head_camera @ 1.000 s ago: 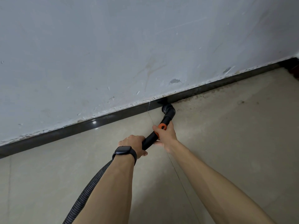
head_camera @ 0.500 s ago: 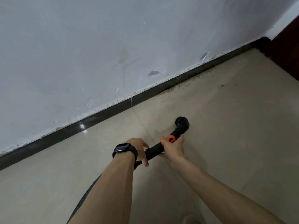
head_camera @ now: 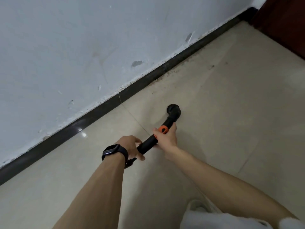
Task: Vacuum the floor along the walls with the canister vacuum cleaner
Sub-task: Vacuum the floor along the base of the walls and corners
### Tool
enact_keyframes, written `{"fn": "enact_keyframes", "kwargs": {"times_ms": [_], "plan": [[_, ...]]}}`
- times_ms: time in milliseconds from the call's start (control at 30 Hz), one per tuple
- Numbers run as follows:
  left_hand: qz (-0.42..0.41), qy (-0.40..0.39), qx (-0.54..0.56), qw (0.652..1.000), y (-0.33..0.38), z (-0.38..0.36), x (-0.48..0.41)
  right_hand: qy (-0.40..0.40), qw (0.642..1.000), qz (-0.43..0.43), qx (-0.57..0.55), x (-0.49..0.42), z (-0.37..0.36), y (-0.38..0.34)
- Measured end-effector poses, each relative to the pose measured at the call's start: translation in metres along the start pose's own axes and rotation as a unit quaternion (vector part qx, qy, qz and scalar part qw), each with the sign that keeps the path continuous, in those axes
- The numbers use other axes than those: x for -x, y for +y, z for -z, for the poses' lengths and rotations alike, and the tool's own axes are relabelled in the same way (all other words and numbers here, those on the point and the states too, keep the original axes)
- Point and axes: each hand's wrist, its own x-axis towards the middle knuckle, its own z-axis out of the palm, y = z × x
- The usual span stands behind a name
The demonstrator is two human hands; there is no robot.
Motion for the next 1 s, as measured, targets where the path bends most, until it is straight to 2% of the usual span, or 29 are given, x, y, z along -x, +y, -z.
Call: {"fn": "enact_keyframes", "kwargs": {"times_ms": [233,400,1000], "plan": [[0.011,0.078,0.015,0.997,-0.012,0.005,0.005,-0.05,0.998,-0.004,0.045,-0.016,-0.024,-0.021],[0.014,0.134,0.01,0.991,-0.006,0.008,0.003,-0.054,0.997,0.002,0.057,-0.034,-0.034,-0.036],[0.048,0.216,0.03,0.975,-0.015,0.005,-0.01,-0.103,0.991,0.015,0.088,-0.058,-0.073,-0.056]]}}
